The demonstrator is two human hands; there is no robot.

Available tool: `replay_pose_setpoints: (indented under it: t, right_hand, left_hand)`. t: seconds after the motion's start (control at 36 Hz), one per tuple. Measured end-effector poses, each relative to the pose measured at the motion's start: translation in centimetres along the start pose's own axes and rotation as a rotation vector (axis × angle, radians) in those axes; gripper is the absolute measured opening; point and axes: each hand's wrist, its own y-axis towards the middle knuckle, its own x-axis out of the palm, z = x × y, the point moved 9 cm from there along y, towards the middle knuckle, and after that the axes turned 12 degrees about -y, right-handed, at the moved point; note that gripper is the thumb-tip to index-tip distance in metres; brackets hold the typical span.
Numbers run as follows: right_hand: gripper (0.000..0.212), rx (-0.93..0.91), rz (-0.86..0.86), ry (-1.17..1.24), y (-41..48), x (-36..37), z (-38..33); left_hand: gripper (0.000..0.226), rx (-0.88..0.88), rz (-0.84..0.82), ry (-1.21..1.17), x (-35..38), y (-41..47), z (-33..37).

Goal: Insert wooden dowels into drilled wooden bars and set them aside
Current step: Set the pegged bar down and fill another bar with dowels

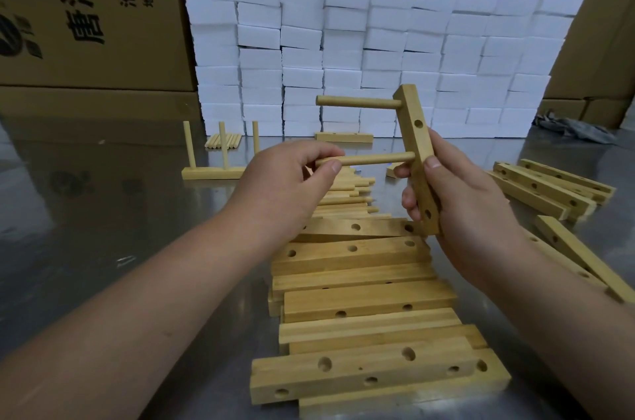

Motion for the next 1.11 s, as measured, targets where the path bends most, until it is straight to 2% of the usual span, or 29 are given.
replay_pose_setpoints:
  t: [0.14, 0.28, 0.58, 0.69, 1.0, 1.11]
  right_hand:
    - [0.041, -0.034, -0.012, -0.063, -0.2, 0.2, -0.2]
    - [0.041, -0.042, -0.020, -0.056, -0.3, 0.3, -0.4]
    - [0.040, -0.048, -0.019, -0.035, -0.6, 0.4, -0.6]
    - [0.040, -0.061, -0.025, -0.054, -0.7, 0.4, -0.7]
    - [0.041, -0.122, -0.013, -0.114, -1.0, 0.3, -1.5]
    - [0.042, -0.134, -0.006, -0.112, -1.1, 0.2, -1.7]
  left_hand:
    - [0.025, 0.089, -0.070, 0.118, 0.5, 0.0, 0.7]
    - [0.026, 0.108, -0.114, 0.169, 0.8, -0.1, 1.1]
    - [0.019, 0.081, -0.129, 0.082, 1.1, -0.2, 1.3]
    - [0.016, 0.045, -0.161, 0.058, 1.4, -0.2, 0.9]
    - [0.029, -0.148, -0.181, 0.089, 1.3, -0.2, -0.1]
    - [0.032, -0.199, -0.186, 0.005, 1.4, -0.3, -0.8]
